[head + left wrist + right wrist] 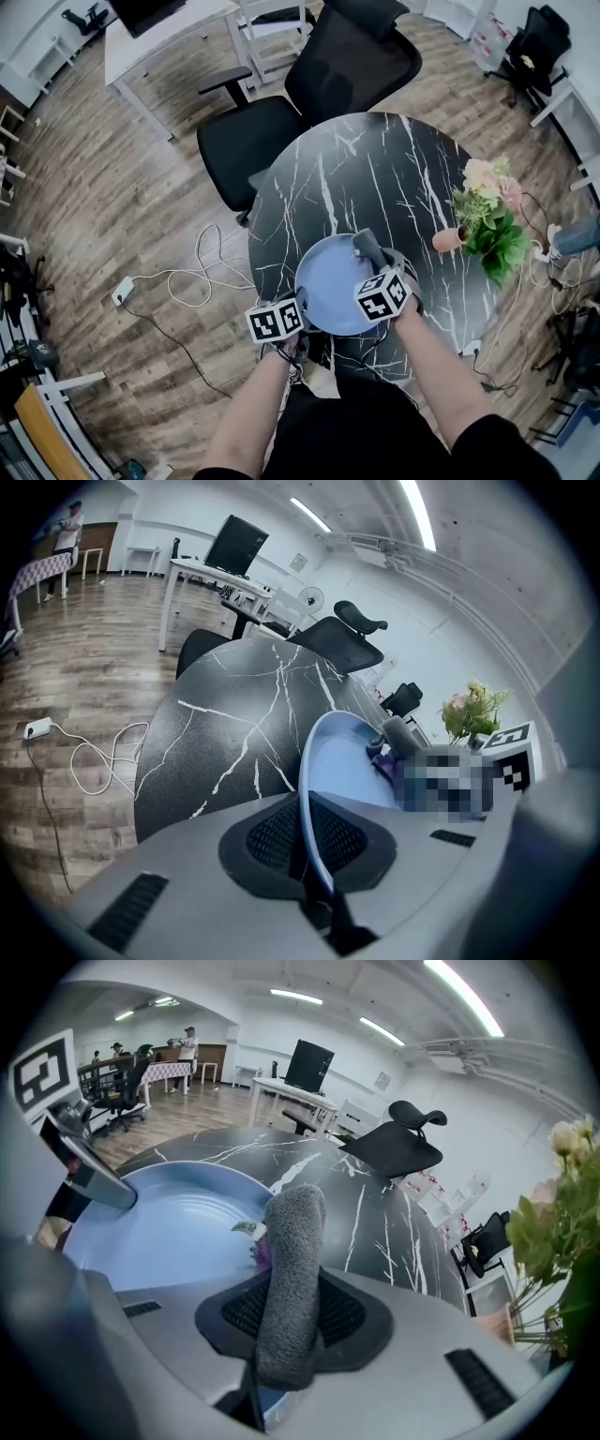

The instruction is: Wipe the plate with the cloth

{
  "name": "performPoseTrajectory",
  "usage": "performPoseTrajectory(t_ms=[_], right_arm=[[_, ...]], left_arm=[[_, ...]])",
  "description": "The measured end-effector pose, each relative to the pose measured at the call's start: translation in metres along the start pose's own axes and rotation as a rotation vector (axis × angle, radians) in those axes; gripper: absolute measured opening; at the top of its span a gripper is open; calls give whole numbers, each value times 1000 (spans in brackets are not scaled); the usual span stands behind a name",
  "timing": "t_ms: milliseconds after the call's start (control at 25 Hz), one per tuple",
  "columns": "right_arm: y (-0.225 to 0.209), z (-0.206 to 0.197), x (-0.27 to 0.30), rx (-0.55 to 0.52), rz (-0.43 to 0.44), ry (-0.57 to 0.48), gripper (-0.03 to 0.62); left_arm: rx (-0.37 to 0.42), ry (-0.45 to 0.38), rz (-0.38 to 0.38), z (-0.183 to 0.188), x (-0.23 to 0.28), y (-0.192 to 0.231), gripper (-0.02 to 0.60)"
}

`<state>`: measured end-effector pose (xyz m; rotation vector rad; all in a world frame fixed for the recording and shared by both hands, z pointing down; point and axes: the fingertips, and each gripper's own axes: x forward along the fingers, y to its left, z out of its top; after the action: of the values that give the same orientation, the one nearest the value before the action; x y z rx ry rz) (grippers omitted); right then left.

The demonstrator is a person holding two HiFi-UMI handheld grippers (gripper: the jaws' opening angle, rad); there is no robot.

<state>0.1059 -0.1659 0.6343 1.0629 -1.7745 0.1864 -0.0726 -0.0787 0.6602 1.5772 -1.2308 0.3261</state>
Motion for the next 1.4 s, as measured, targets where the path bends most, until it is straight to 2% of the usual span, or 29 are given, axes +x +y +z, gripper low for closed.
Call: performPoseTrajectory(t_ms=[200, 360, 680, 880, 1000, 1160, 1280, 1400], right_arm=[[-12, 4, -11, 109, -25, -68, 115], [0, 4, -17, 214, 70, -88, 115], [71, 1, -29, 205, 269, -47, 115], [117, 3, -37, 272, 412, -26, 115], [142, 5, -39, 274, 484, -24, 115], [170, 1, -44, 306, 589, 33, 115], [169, 0, -42, 273, 594, 40, 115], [163, -1, -42, 177, 562, 34, 115]], left_arm=[[-13, -9, 11, -2, 0, 0, 34], [-11, -19, 20, 0, 0, 1, 34], [-12, -26, 33, 0, -1, -1, 34], [-17, -27, 31, 0, -2, 0, 34], [-19, -28, 30, 0, -1, -1, 34], [-31, -33, 26, -1, -1, 1, 34], [-25, -30, 24, -1, 0, 0, 34], [-20, -26, 22, -1, 0, 0, 34]])
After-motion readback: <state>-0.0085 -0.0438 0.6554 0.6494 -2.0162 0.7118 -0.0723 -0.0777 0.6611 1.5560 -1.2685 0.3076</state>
